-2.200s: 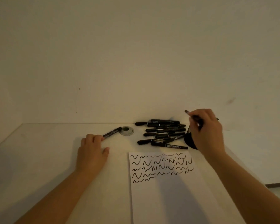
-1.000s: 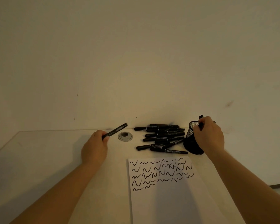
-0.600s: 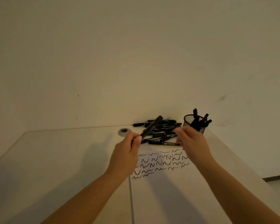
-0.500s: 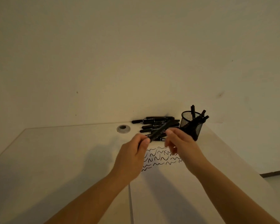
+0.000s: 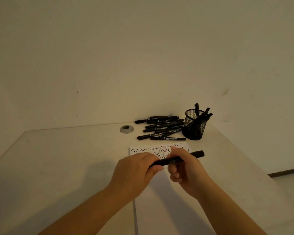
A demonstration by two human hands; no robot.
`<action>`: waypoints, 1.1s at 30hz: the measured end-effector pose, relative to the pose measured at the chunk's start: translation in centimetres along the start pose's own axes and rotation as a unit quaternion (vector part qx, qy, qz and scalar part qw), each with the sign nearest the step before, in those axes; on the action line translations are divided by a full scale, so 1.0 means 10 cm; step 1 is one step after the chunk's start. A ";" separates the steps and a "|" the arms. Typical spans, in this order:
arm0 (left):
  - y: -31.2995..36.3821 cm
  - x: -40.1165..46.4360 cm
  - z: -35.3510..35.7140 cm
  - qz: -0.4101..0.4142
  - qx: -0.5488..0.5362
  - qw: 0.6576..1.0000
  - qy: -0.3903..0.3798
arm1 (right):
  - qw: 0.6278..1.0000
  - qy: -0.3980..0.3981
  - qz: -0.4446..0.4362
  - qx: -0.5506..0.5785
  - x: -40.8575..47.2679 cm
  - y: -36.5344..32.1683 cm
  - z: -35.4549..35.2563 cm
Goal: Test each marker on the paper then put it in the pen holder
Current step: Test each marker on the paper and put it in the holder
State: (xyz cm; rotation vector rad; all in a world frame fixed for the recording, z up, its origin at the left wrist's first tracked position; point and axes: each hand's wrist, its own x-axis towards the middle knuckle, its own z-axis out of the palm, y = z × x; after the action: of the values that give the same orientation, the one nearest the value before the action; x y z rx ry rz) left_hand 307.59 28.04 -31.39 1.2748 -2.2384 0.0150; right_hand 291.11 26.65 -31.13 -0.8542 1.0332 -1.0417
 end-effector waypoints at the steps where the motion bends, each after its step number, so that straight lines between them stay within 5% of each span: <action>1: -0.01 -0.02 -0.02 0.026 0.049 0.998 0.000 | 1.000 -0.006 0.001 -0.013 -0.02 0.00 0.00; 7: -0.03 -0.17 -0.09 0.053 0.158 0.985 -0.044 | 0.997 -0.010 -0.030 -0.072 -0.11 0.00 0.00; 15: 0.08 -0.17 -0.05 -0.044 -0.121 0.979 -0.156 | 0.997 -0.049 -0.023 -0.060 -0.02 -0.07 -0.04; 20: 0.08 -0.23 -0.06 -0.136 -0.410 0.875 -0.218 | 0.985 -0.141 -0.074 -0.060 0.02 -0.06 -0.11; 24: 0.03 -0.27 -0.07 -0.127 -0.491 0.808 -0.300 | 0.973 -0.198 -0.093 -0.068 0.06 -0.07 -0.14; 28: -0.19 -0.42 -0.07 -0.207 -0.595 0.708 -0.319 | 0.976 -0.050 -0.187 0.095 0.17 -0.38 -0.54; 30: -0.29 -0.38 -0.04 -0.255 -0.567 0.738 -0.263 | 0.976 -0.007 -0.209 0.054 0.22 -0.40 -0.58; 33: -0.31 -0.28 0.06 -0.185 -0.377 0.893 -0.162 | 0.967 -0.035 -0.192 -0.165 0.28 -0.24 -0.32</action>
State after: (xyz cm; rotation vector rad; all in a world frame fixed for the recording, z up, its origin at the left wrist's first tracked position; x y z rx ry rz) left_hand 310.87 28.40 -33.99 1.2630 -1.8770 -1.1655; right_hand 287.83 23.06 -30.58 -1.3954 1.0188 -1.1682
